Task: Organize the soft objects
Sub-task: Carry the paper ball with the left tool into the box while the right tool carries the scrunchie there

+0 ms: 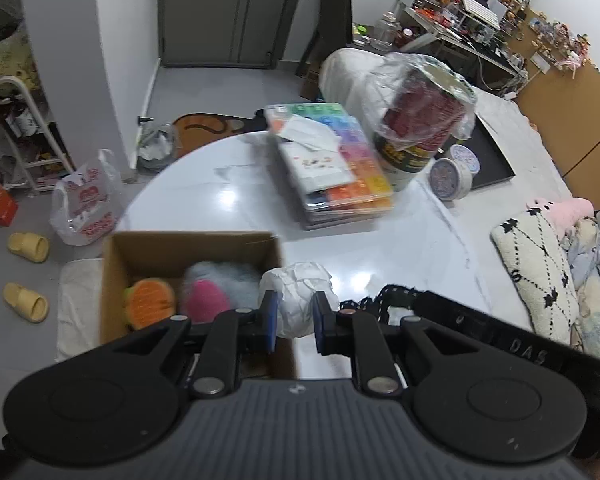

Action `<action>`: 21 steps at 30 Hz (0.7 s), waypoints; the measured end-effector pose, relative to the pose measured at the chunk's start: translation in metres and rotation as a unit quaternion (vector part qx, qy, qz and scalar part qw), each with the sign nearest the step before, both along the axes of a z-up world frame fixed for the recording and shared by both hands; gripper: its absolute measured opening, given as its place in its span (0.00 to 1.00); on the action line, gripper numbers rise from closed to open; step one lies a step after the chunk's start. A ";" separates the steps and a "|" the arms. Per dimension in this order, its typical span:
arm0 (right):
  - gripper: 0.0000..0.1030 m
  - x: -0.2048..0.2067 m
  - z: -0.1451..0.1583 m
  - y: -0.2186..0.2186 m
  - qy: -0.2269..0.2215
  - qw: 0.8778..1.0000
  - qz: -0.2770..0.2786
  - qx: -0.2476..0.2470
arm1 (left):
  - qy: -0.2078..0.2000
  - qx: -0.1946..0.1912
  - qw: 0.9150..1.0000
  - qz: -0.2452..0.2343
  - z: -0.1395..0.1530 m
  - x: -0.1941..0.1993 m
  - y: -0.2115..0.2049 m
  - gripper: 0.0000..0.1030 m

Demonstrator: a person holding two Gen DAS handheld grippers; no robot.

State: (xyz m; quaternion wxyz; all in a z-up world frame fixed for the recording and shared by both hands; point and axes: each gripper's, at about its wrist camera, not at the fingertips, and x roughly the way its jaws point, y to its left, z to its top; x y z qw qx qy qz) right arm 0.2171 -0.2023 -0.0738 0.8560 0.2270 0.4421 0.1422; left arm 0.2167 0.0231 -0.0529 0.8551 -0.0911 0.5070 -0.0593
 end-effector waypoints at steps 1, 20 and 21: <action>0.04 -0.001 0.003 0.006 -0.002 1.000 0.005 0.000 | 0.000 0.000 1.000 0.003 0.000 -0.003 0.006 0.16; 0.04 -0.028 0.011 0.078 -0.010 0.998 0.055 -0.019 | 0.008 0.001 0.999 0.038 -0.019 -0.049 0.067 0.16; 0.04 -0.029 0.010 0.080 -0.008 0.998 0.057 -0.020 | 0.009 0.001 0.999 0.039 -0.021 -0.050 0.069 0.16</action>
